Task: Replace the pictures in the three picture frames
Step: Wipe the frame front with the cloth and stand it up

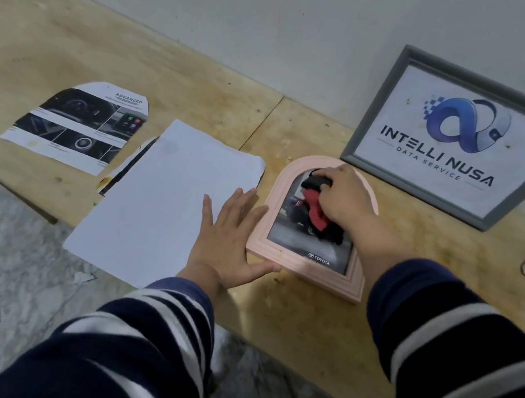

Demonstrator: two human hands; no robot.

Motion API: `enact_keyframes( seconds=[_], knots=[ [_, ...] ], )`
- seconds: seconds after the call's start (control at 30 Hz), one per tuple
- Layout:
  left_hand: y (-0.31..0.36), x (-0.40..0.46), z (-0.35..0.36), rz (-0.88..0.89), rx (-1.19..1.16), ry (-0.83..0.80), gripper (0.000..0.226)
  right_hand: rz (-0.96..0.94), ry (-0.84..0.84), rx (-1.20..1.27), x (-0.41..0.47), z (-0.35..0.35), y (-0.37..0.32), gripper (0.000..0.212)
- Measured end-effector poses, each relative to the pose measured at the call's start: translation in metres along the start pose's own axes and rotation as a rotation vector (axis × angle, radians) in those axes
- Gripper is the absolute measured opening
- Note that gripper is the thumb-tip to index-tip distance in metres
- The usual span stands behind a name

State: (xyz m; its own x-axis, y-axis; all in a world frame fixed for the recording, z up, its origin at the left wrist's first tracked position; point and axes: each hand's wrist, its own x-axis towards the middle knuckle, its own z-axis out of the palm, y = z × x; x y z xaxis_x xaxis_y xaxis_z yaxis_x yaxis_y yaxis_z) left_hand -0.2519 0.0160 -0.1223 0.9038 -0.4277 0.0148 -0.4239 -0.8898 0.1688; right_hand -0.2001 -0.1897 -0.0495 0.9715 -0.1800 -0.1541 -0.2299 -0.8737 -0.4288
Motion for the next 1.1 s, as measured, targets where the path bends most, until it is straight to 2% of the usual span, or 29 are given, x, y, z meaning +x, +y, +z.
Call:
enact_keyframes(
  seconds=[0.1, 0.2, 0.3, 0.4, 0.6, 0.83, 0.9, 1.0, 1.1],
  knots=[
    [-0.002, 0.002, 0.004, 0.007, -0.007, 0.015, 0.105, 0.070, 0.086, -0.013, 0.021, 0.008, 0.000, 0.036],
    [-0.002, 0.003, 0.003, 0.013, -0.028, 0.018, 0.103, 0.112, 0.010, -0.219, 0.028, 0.022, -0.006, 0.036],
    [-0.001, 0.004, 0.002, 0.020, -0.041, 0.006, 0.103, 0.058, -0.033, -0.348, 0.028, 0.029, -0.006, 0.044],
    [-0.001, 0.003, 0.001, 0.025, -0.073, -0.001, 0.101, -0.027, -0.058, -0.338, 0.020, 0.030, -0.002, 0.050],
    [0.002, 0.002, -0.002, 0.027, -0.073, -0.007, 0.105, -0.187, -0.050, -0.331, -0.018, 0.040, 0.000, 0.041],
    [0.001, 0.001, -0.002, 0.022, -0.061, -0.011, 0.105, -0.299, -0.153, -0.212, -0.054, 0.036, 0.006, 0.041],
    [0.001, 0.001, -0.003, 0.026, -0.051, -0.018, 0.106, -0.261, -0.224, -0.158, -0.060, 0.027, 0.007, 0.039],
    [0.001, 0.001, -0.003, 0.034, -0.056, -0.023, 0.107, -0.032, -0.319, 0.103, -0.056, 0.010, 0.018, 0.033],
    [0.001, 0.002, 0.000, 0.045, -0.070, -0.018, 0.108, 0.133, -0.251, 0.250, -0.037, -0.004, 0.034, 0.020]
  ],
)
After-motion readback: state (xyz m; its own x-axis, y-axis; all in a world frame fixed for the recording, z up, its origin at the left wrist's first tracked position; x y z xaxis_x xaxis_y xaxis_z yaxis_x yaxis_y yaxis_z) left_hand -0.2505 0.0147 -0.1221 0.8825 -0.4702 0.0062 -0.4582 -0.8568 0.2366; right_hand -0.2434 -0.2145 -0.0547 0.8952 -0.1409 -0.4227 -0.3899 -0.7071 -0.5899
